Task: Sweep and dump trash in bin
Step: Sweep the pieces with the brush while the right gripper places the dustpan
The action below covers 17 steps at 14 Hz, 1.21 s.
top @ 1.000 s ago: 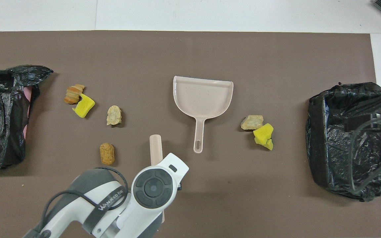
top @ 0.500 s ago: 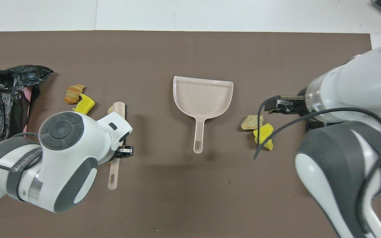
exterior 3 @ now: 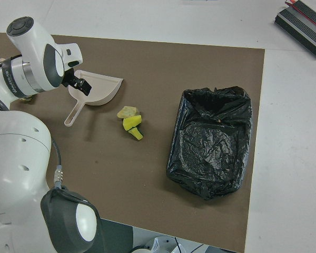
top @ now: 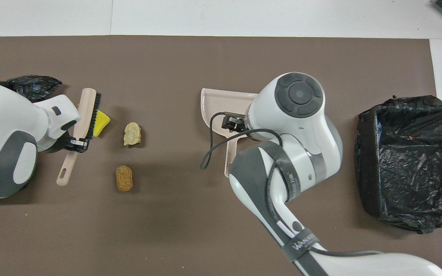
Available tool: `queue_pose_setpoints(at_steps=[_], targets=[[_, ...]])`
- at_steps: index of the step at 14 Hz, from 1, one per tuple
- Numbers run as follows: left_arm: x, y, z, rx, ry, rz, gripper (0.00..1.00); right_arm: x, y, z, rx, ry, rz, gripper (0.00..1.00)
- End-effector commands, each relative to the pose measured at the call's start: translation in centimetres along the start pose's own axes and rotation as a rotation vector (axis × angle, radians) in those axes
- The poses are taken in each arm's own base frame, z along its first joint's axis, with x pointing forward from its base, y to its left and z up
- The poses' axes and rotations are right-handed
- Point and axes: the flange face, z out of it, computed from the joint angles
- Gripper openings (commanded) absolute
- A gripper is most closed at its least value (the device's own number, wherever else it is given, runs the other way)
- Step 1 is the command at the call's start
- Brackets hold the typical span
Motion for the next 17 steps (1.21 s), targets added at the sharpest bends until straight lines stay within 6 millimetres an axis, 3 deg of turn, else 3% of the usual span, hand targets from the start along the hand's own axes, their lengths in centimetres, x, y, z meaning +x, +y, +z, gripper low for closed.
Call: queue_pose_setpoints(at_steps=[1,4,7,8,9,12,15,17], targets=[[3.4,-3.1,0.4,0.037,0.015,0.07,0.0,-1.5,-2.7,4.3,-0.021,-0.045,-0.028,1.0],[5.1,-9.2,2.7,0.08,0.079,0.13,0.0,-2.6,-2.3,7.3,-0.041,-0.065,-0.084,1.0],[6.6,-11.5,5.8,0.099,0.132,0.181,0.0,-4.3,-1.8,9.1,-0.066,-0.097,-0.143,1.0],[6.8,-11.4,6.7,0.098,0.131,0.188,0.0,-4.4,-1.9,9.0,-0.067,-0.098,-0.144,0.9],[6.6,-11.2,7.2,0.092,0.115,0.195,0.0,-4.3,-2.0,8.8,-0.064,-0.095,-0.14,0.7],[5.1,-9.8,7.9,0.065,0.013,0.279,0.0,-4.2,-2.1,8.8,-0.062,-0.095,-0.122,0.0],[3.2,-7.5,8.2,0.023,-0.107,0.452,0.0,-3.5,-2.0,8.6,-0.044,-0.094,-0.099,0.0],[2.2,-6.1,8.5,0.007,-0.15,0.472,0.0,-3.2,-1.7,8.4,-0.022,-0.101,-0.353,0.0]])
